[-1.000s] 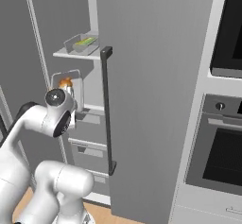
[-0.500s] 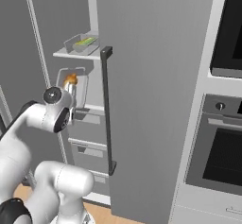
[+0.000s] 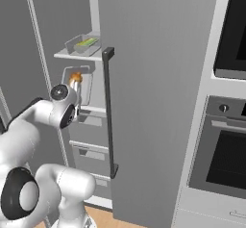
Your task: Take the meat container that has the chicken drumstick and place it on the second highest rack of the freezer. Then take the vegetable container that has the corn and cucumber and place it on the highest rack of the freezer.
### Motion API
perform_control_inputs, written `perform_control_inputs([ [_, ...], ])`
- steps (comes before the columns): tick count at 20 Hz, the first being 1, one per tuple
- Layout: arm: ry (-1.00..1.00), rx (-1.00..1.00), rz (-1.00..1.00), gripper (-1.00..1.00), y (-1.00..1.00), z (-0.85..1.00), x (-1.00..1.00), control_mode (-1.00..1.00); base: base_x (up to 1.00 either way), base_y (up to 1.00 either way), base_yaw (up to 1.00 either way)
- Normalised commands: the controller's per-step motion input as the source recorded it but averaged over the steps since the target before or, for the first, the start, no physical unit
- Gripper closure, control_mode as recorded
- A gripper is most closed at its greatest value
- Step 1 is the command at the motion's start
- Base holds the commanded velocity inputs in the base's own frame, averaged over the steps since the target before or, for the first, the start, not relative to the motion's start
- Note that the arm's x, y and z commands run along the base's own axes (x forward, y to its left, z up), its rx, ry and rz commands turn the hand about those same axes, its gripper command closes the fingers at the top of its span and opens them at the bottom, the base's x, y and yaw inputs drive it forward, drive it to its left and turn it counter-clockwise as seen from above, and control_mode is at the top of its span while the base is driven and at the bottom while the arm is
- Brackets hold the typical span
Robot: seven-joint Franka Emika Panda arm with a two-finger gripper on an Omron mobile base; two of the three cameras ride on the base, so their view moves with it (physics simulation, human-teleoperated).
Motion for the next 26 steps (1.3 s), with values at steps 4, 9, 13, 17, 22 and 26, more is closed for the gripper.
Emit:
perform_control_inputs([
  [4, 0.0, 0.0, 0.0, 1.0, 0.05, -0.02, 0.5, -1.0, 0.0, 0.0, 0.0],
  [9, 0.0, 0.01, 0.0, 1.0, 0.13, -0.19, 0.52, -1.0, 0.0, 0.0, 0.0],
  [13, 0.0, 0.07, 0.0, 1.0, 0.11, -0.31, 0.22, -1.0, 0.0, 0.0, 0.0],
  [17, 0.0, 0.07, -0.02, 1.0, 0.01, -0.26, 0.26, -1.0, 0.0, 0.0, 0.0],
  [22, 0.0, 0.02, -0.1, 1.0, 0.0, -0.06, 0.33, -1.0, 0.0, 0.0, 0.0],
  [26, 0.0, 0.0, -0.08, 1.0, 0.0, -0.12, 0.39, -1.0, 0.0, 0.0, 0.0],
])
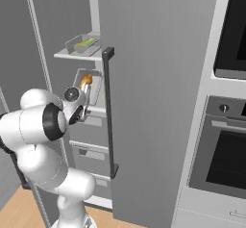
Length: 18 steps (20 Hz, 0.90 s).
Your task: Take the meat container that has the chicken drumstick and place it on the second highest rack of the freezer. Then take the vegetable container that has the corn and cucumber and place it on the highest rack of the freezer.
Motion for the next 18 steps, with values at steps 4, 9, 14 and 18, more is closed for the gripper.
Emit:
perform_control_inputs([
  [4, 0.01, 0.0, -0.04, 1.0, 0.0, -0.11, 0.49, -1.0, 0.0, 0.0, 0.0],
  [9, 0.0, 0.0, 0.0, 1.0, 0.0, -0.01, 0.5, -1.0, 0.0, 0.0, 0.0],
  [14, 0.0, 0.0, 0.0, 1.0, 0.01, 0.0, 0.42, -1.0, 0.0, 0.0, 0.0],
  [18, 0.0, 0.0, 0.0, 1.0, 0.17, -0.01, 0.36, -1.0, 0.0, 0.0, 0.0],
])
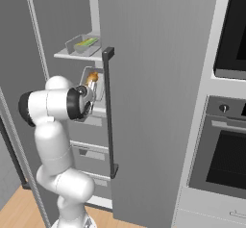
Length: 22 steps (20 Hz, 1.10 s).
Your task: Take the meat container that has the chicken drumstick and place it on the second highest rack of the freezer. Then take the vegetable container that has the corn and cucumber and place it on the highest rack of the freezer.
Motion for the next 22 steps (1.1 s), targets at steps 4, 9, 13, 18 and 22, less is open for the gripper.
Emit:
perform_control_inputs([
  [4, 0.0, 0.0, 0.0, -1.0, 0.28, -0.01, 0.37, -1.0, 0.0, 0.0, 0.0],
  [9, 0.0, 0.0, 0.0, -1.0, 0.14, 0.0, 0.37, -1.0, 0.0, 0.0, 0.0],
  [13, -0.02, 0.0, 0.0, -1.0, 0.06, 0.07, -0.08, -1.0, 0.0, 0.0, 0.0],
  [18, -0.16, -0.13, 0.04, -1.0, 0.04, 0.53, -0.63, -1.0, 0.0, 0.0, 0.0],
  [22, -0.13, -0.11, 0.16, -1.0, 0.0, 0.92, -0.76, -1.0, 0.0, 0.0, 0.0],
])
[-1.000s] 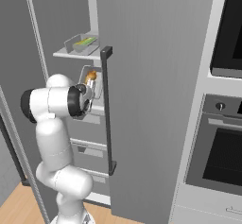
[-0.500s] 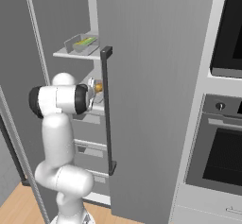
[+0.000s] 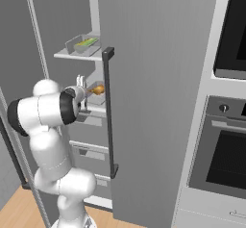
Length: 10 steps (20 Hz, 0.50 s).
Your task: Take the meat container that has the chicken drumstick and place it on the second highest rack of the freezer. Then take the vegetable container that has the corn and cucumber and place it on the highest rack of the freezer.
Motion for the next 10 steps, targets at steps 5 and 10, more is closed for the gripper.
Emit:
perform_control_inputs([
  [5, -0.07, 0.0, 0.35, -1.0, -0.18, 1.0, -0.87, -1.0, 0.0, 0.0, 0.0],
  [10, 0.01, -0.02, 0.39, -1.0, -0.22, 1.0, -1.0, -1.0, 0.0, 0.0, 0.0],
])
